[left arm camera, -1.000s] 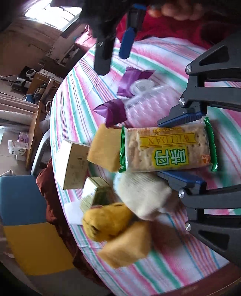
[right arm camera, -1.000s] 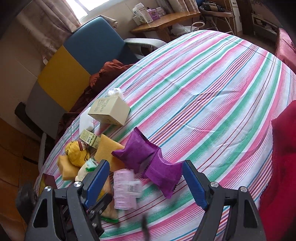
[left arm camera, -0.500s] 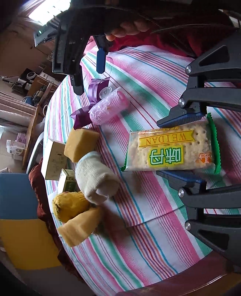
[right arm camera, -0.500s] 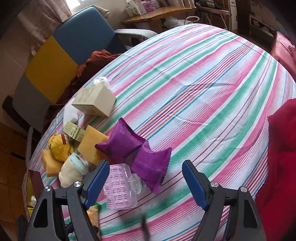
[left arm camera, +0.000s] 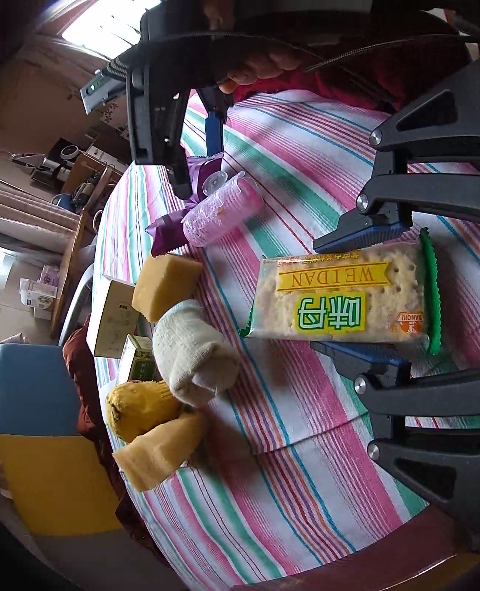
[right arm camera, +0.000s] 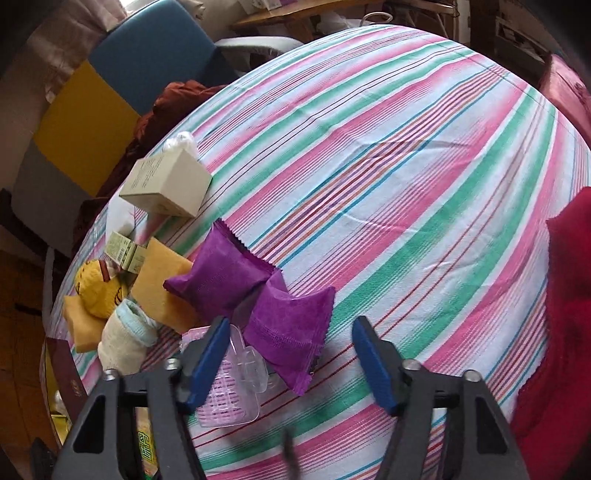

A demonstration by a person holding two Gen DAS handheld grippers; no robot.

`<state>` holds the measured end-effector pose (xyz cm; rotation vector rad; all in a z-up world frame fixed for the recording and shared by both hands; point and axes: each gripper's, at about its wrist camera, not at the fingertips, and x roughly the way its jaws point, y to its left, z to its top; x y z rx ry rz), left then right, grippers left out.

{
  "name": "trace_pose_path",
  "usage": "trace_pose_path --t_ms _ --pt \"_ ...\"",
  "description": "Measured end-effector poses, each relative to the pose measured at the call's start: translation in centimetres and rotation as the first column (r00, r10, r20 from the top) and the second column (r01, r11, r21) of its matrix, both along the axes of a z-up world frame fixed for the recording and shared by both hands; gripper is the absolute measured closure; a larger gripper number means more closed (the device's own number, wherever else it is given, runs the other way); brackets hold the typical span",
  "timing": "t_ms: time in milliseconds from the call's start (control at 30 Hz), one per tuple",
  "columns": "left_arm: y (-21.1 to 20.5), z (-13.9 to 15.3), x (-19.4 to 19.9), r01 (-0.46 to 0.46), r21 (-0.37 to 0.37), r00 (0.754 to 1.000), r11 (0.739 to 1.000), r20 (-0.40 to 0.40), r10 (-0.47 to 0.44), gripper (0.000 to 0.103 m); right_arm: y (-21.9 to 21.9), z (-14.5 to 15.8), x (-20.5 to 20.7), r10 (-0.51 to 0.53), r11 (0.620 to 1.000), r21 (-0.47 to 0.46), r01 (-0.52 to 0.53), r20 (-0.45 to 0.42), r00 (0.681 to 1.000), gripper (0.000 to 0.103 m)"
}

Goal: Organize objects
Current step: 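Grasp a purple snack packet with the right gripper, then carry cracker pack and purple packet into the gold tray, open both grippers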

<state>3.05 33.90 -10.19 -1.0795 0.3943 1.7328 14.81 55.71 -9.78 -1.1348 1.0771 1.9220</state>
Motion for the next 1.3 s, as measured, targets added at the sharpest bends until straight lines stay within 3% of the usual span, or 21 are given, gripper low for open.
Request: trace_pose_path --t_ms 33,100,267,400,600,733,867,1000,1100,1200,1300 --pt "-0.1 0.0 0.0 -0.002 0.002 1.000 1.000 0.001 0.002 0.057 0.0 -0.1 -0.2 0.011 1.000 -0.001 -0.011 0.002 1.000 0.043" --pt "-0.2 0.0 0.1 -0.003 0.004 1.000 1.000 0.000 0.003 0.057 -0.1 -0.2 -0.5 0.032 0.999 0.004 -0.032 0.003 0.999 0.058" --pt "-0.5 0.1 0.2 -0.007 0.005 1.000 1.000 -0.006 0.007 0.058 -0.3 0.9 -0.3 0.025 0.997 0.077 -0.024 -0.011 1.000 0.071" --pt "-1.1 0.3 0.2 -0.017 0.004 1.000 1.000 -0.010 0.017 0.059 0.0 1.8 0.7 -0.018 0.993 0.113 0.024 -0.056 0.998 0.072" --pt "-3.1 2.5 0.4 -0.038 0.048 0.999 0.998 -0.022 0.039 0.059 0.0 4.0 2.4 -0.032 0.988 0.144 0.062 -0.197 0.980 0.072" --pt "-5.6 5.3 0.0 -0.067 0.101 0.996 0.993 -0.052 0.072 0.059 -1.1 5.9 2.5 0.022 0.984 0.178 0.029 -0.276 0.961 0.071" --pt "-9.1 7.6 -1.1 -0.138 0.155 0.986 0.978 -0.068 0.150 0.058 -3.8 8.0 1.2 0.128 0.973 0.223 -0.061 -0.301 0.945 0.071" --pt "-13.2 9.2 -3.0 -0.240 0.194 0.964 0.951 -0.065 0.256 0.058 -7.9 9.6 -2.0 0.264 0.953 0.236 -0.190 -0.334 0.905 0.071" --pt "-16.5 9.7 -4.6 -0.331 0.201 0.935 0.922 -0.065 0.350 0.058 -12.5 10.3 -5.9 0.399 0.913 0.238 -0.332 -0.353 0.846 0.071" --pt "-20.0 9.5 -6.1 -0.424 0.194 0.895 0.884 -0.060 0.443 0.058 -16.9 10.4 -9.0 0.507 0.862 0.227 -0.453 -0.358 0.784 0.071" --pt "-24.0 9.0 -7.1 -0.523 0.177 0.838 0.834 -0.076 0.541 0.058 -22.0 9.9 -12.1 0.608 0.792 0.206 -0.575 -0.355 0.710 0.071"
